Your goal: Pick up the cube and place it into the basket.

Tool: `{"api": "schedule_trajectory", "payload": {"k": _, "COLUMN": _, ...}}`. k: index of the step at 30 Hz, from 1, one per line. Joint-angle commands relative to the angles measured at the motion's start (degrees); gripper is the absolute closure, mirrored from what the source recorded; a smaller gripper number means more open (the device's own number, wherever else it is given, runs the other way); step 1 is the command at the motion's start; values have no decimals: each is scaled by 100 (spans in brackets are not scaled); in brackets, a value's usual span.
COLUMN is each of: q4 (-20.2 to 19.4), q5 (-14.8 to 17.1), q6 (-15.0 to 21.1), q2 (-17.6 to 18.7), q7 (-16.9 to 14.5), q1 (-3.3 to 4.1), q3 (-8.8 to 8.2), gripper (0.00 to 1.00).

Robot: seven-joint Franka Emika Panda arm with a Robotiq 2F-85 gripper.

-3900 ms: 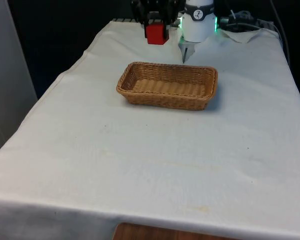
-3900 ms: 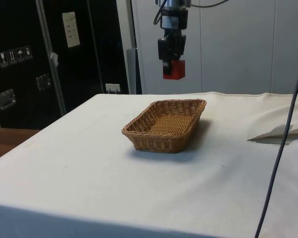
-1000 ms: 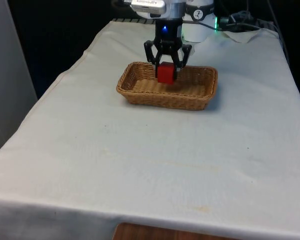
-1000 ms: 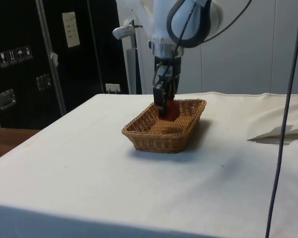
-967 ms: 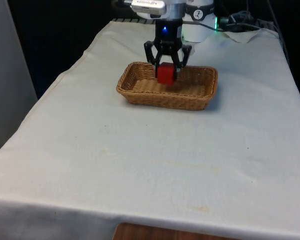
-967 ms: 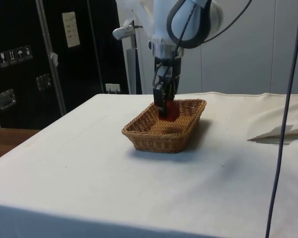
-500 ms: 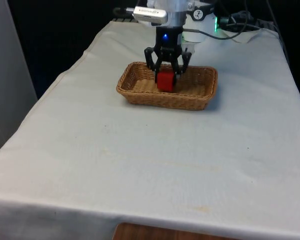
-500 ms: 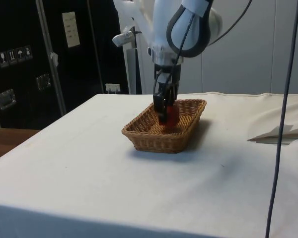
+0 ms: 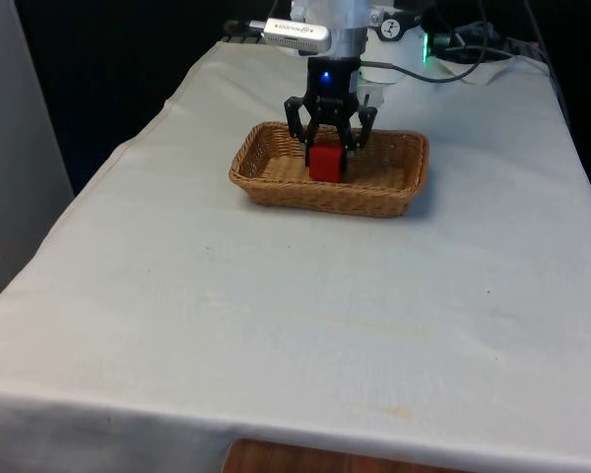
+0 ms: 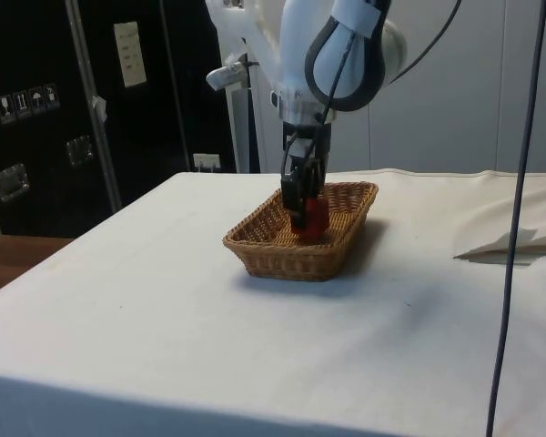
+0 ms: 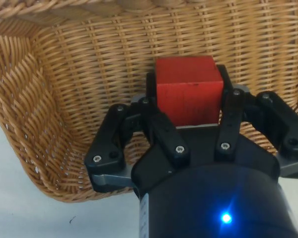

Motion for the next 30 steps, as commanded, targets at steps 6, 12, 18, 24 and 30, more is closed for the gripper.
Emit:
{"api": "schedule_trajectory", "payload": {"k": 6, "q4": 17, "q5": 34, "q6": 0, "q2": 29, "q7": -11, "q1": -11, "q3": 29, "gripper": 98}}
{"api": "schedule_trajectory", "payload": {"k": 12, "q4": 29, "q5": 40, "q6": 6, "q2": 46, "q7": -17, "q1": -11, "q3": 34, "gripper": 69}}
{"api": "schedule_trajectory", "payload": {"k": 18, "q4": 34, "q5": 46, "q6": 6, "q2": 52, "q7": -17, "q1": -11, "q3": 40, "gripper": 10}}
{"api": "schedule_trajectory", "payload": {"k": 24, "q4": 34, "q5": 46, "q6": 6, "q2": 52, "q7": -17, "q1": -11, "q3": 40, "gripper": 0}}
{"api": "schedule_trajectory", "payload": {"k": 30, "q4": 46, "q5": 0, "q6": -6, "q2": 34, "q7": 0, "q1": 0, "q3": 0, "gripper": 0}}
